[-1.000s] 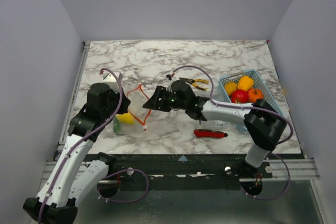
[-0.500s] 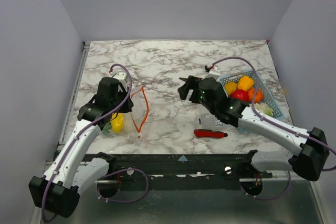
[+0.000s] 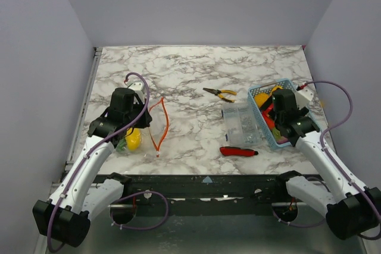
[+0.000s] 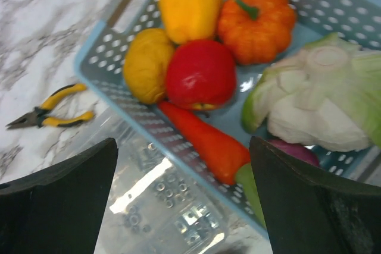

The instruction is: Place the food in the zip-top bag and seal the zipper

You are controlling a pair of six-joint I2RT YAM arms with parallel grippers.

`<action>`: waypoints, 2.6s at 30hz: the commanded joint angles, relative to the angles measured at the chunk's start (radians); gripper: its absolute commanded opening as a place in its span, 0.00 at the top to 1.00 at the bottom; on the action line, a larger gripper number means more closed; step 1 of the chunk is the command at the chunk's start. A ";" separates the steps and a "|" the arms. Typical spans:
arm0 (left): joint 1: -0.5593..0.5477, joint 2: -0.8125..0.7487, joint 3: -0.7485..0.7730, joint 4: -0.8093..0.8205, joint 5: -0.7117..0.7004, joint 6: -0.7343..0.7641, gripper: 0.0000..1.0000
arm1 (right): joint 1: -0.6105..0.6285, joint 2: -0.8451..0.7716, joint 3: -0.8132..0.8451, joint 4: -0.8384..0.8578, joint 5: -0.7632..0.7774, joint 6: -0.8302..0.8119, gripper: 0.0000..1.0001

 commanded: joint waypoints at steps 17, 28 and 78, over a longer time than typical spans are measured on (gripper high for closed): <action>-0.001 -0.009 0.010 0.014 0.043 0.005 1.00 | -0.305 0.103 -0.210 0.085 -0.481 0.088 0.28; -0.001 -0.009 0.011 0.015 0.055 0.005 1.00 | -0.321 0.075 -0.203 0.067 -0.487 0.058 0.58; -0.001 -0.007 0.012 0.018 0.071 0.004 1.00 | -0.321 0.109 -0.066 0.089 -0.142 -0.105 0.88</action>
